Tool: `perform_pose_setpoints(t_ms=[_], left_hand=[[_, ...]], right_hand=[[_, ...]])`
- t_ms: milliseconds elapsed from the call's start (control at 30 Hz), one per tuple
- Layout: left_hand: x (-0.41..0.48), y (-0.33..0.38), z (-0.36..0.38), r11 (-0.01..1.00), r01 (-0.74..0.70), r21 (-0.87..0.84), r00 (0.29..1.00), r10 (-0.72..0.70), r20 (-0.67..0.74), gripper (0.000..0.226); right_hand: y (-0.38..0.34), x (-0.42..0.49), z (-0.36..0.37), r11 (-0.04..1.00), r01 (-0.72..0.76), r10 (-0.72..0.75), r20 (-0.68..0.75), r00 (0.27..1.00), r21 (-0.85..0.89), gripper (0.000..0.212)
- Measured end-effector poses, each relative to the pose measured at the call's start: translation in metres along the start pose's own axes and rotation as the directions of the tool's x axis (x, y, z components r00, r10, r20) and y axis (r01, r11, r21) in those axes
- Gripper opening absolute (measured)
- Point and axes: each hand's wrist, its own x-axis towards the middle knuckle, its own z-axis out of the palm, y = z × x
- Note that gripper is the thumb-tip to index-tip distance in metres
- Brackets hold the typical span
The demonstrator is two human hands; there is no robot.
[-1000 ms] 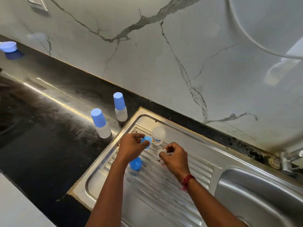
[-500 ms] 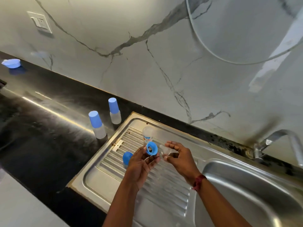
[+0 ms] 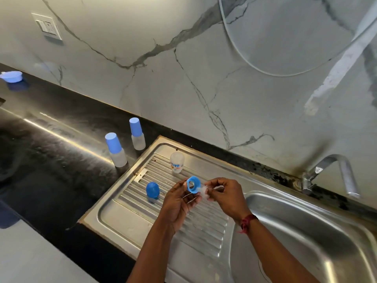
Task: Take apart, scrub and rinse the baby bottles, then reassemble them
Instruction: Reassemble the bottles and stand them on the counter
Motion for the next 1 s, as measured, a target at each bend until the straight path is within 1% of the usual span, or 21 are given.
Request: perform_pose_setpoints(t_ms=[100, 233, 333, 433, 667, 833, 1000], left_hand=[[0.000, -0.005, 0.001, 1.000, 0.000, 0.031, 1.000, 0.001, -0.017, 0.018], [0.000, -0.007, 0.004, 0.991, 0.014, 0.130, 0.999, -0.010, -0.031, 0.018], [0.004, -0.009, 0.005, 0.981, 0.019, 0.191, 0.999, -0.010, -0.048, 0.018], [0.005, -0.010, 0.005, 0.976, 0.025, 0.216, 0.998, -0.012, -0.060, 0.018], [0.006, -0.009, 0.000, 0.981, 0.054, 0.186, 0.998, -0.048, -0.040, 0.018], [0.004, -0.005, 0.000, 0.982, 0.061, 0.181, 0.998, -0.063, 0.003, 0.017], [0.003, -0.005, -0.004, 0.972, 0.064, 0.227, 0.996, -0.077, 0.046, 0.024]], right_hand=[[0.002, 0.004, 0.000, 1.000, -0.009, 0.010, -0.064, 0.998, 0.007, 0.014], [0.005, 0.006, 0.003, 0.984, 0.031, -0.041, -0.052, 0.998, -0.175, 0.017], [0.005, 0.007, 0.006, 0.976, 0.043, -0.059, -0.068, 0.996, -0.211, 0.018], [0.003, 0.007, 0.007, 0.965, 0.063, -0.088, -0.087, 0.992, -0.255, 0.019], [0.001, 0.008, 0.005, 0.980, 0.049, -0.061, -0.058, 0.996, -0.193, 0.013], [-0.001, 0.008, 0.010, 0.977, 0.052, -0.065, -0.056, 0.996, -0.207, 0.013], [-0.004, 0.009, 0.015, 0.960, 0.071, -0.094, -0.075, 0.993, -0.270, 0.013]])
